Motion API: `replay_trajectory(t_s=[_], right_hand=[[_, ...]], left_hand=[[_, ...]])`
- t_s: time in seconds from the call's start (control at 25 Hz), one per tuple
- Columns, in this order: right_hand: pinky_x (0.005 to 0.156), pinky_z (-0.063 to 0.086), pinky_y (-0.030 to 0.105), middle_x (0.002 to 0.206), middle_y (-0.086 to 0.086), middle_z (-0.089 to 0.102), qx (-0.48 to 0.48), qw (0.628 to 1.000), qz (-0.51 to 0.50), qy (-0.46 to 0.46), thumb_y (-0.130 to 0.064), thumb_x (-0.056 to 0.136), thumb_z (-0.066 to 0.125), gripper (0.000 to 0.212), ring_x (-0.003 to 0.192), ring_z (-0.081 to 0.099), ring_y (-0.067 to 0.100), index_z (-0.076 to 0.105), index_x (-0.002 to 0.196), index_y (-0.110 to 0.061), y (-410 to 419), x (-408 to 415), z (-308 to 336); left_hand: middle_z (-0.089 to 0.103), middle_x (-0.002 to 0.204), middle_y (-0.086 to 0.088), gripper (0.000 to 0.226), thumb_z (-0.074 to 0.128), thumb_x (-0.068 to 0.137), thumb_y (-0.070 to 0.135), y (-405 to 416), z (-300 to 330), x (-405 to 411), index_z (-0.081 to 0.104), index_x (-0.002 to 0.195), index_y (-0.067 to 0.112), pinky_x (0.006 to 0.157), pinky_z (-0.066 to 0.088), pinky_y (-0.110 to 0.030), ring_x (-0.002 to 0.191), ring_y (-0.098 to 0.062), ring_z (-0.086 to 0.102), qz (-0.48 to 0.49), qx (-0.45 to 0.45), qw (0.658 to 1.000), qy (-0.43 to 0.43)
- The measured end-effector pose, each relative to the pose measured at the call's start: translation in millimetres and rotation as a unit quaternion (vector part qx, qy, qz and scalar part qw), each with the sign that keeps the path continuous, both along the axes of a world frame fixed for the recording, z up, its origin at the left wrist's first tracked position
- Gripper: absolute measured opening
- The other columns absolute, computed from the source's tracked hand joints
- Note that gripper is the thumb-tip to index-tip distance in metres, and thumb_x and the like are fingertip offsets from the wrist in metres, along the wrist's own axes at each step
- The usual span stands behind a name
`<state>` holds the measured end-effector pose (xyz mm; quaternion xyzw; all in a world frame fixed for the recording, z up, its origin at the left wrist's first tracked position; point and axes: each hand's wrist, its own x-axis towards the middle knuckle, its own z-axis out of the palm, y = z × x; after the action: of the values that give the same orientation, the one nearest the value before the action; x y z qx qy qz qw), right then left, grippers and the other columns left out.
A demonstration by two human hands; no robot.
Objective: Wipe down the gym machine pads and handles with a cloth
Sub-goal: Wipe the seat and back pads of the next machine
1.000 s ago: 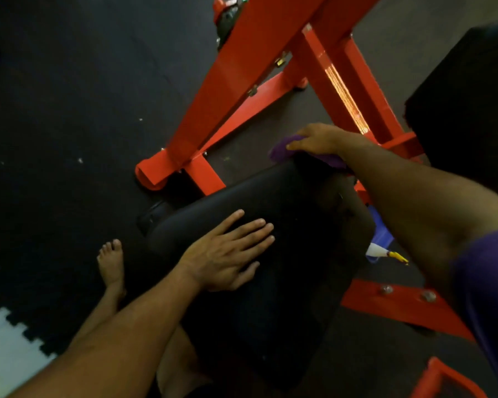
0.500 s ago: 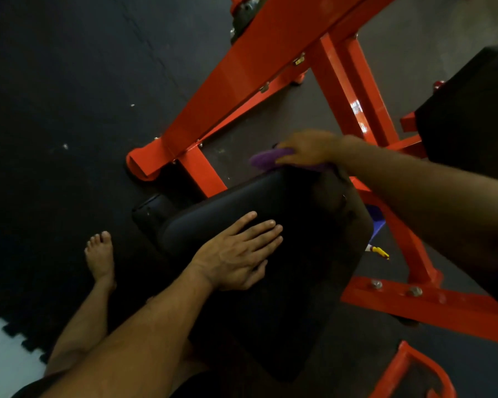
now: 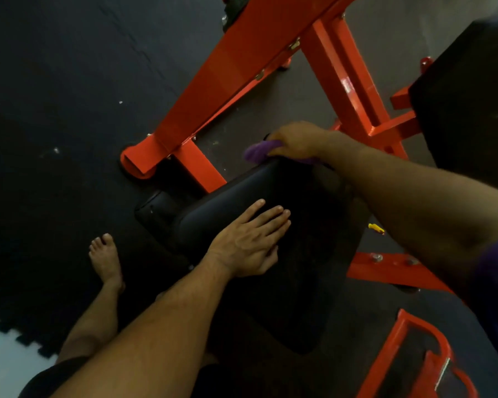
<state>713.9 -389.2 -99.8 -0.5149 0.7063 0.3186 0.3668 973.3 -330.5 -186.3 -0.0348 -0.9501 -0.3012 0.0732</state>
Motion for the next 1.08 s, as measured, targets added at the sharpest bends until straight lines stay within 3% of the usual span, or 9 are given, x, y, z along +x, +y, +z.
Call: replay_trajectory(t_s=[0.16,0.28,0.36,0.48,0.68,0.88,0.96,1.04,1.08], right_hand=[[0.084,0.047,0.036,0.113,0.012,0.071,-0.071,0.992,-0.066,-0.079,-0.036,0.096,0.063,0.029,0.103,0.066,0.031,0.068,0.113,-0.013,-5,42,39],[0.088,0.049,0.038,0.114,0.011,0.071,-0.231,0.94,-0.233,-0.096,-0.032,0.095,0.064,0.029,0.105,0.066,0.03,0.068,0.113,-0.01,36,67,101],[0.093,0.049,0.034,0.117,0.005,0.071,-0.334,0.857,-0.387,-0.065,-0.037,0.091,0.06,0.035,0.108,0.065,0.022,0.069,0.115,-0.013,91,97,135],[0.103,0.041,0.02,0.129,0.0,0.067,-0.404,0.731,-0.548,-0.035,-0.027,0.091,0.064,0.04,0.122,0.06,0.014,0.067,0.128,-0.012,165,145,154],[0.094,0.028,-0.002,0.127,-0.008,0.059,-0.423,0.608,-0.672,0.01,-0.011,0.093,0.07,0.039,0.123,0.054,0.008,0.065,0.132,-0.01,209,204,158],[0.097,0.033,0.015,0.132,0.002,0.062,-0.375,0.462,-0.802,0.054,-0.028,0.095,0.068,0.049,0.125,0.056,0.015,0.059,0.139,-0.01,178,258,158],[0.098,0.035,0.019,0.133,0.007,0.064,-0.383,0.388,-0.833,0.093,-0.042,0.091,0.07,0.059,0.127,0.058,0.022,0.06,0.138,-0.008,141,280,153],[0.1,0.036,0.021,0.128,0.004,0.066,-0.406,0.304,-0.851,0.135,-0.072,0.08,0.062,0.084,0.123,0.059,0.019,0.063,0.134,-0.009,99,298,146],[0.101,0.038,0.022,0.128,0.003,0.066,-0.409,0.274,-0.859,0.14,-0.075,0.079,0.06,0.085,0.123,0.059,0.018,0.064,0.133,-0.009,81,302,144]], left_hand=[[0.025,0.17,-0.002,0.078,0.048,0.091,0.052,-29,34,-10,0.036,0.159,0.016,0.128,-0.007,-0.042,0.158,-0.015,0.015,-0.109,-0.001,0.983,-0.148],[0.005,0.173,-0.004,0.083,0.052,0.098,0.049,-65,71,-19,0.018,0.164,0.014,0.126,-0.007,-0.038,0.159,-0.017,0.0,-0.238,-0.067,0.931,-0.269],[0.008,0.173,-0.005,0.08,0.054,0.099,0.045,-84,101,-26,0.019,0.164,0.014,0.127,-0.001,-0.038,0.159,-0.018,0.004,-0.253,-0.077,0.922,-0.284],[0.008,0.173,-0.005,0.079,0.056,0.1,0.039,-110,140,-41,0.016,0.164,0.017,0.127,0.005,-0.04,0.159,-0.02,0.009,-0.299,-0.121,0.907,-0.273],[0.012,0.173,-0.002,0.074,0.056,0.103,0.039,-147,186,-86,0.02,0.165,0.021,0.126,0.009,-0.038,0.157,-0.02,0.017,-0.358,-0.205,0.872,-0.265],[0.031,0.167,-0.002,0.067,0.055,0.1,0.039,-187,194,-120,0.031,0.161,0.023,0.124,0.023,-0.04,0.15,-0.027,0.036,-0.434,-0.226,0.837,-0.246],[0.036,0.164,-0.003,0.065,0.055,0.1,0.039,-217,192,-139,0.034,0.159,0.02,0.123,0.026,-0.042,0.147,-0.029,0.04,-0.491,-0.265,0.792,-0.248],[0.034,0.165,-0.003,0.069,0.053,0.099,0.045,-246,193,-161,0.033,0.159,0.019,0.123,0.022,-0.039,0.148,-0.026,0.038,-0.535,-0.304,0.75,-0.243],[0.033,0.166,-0.002,0.075,0.049,0.094,0.052,-256,197,-170,0.033,0.159,0.02,0.123,0.021,-0.037,0.149,-0.024,0.038,-0.545,-0.318,0.738,-0.241]])
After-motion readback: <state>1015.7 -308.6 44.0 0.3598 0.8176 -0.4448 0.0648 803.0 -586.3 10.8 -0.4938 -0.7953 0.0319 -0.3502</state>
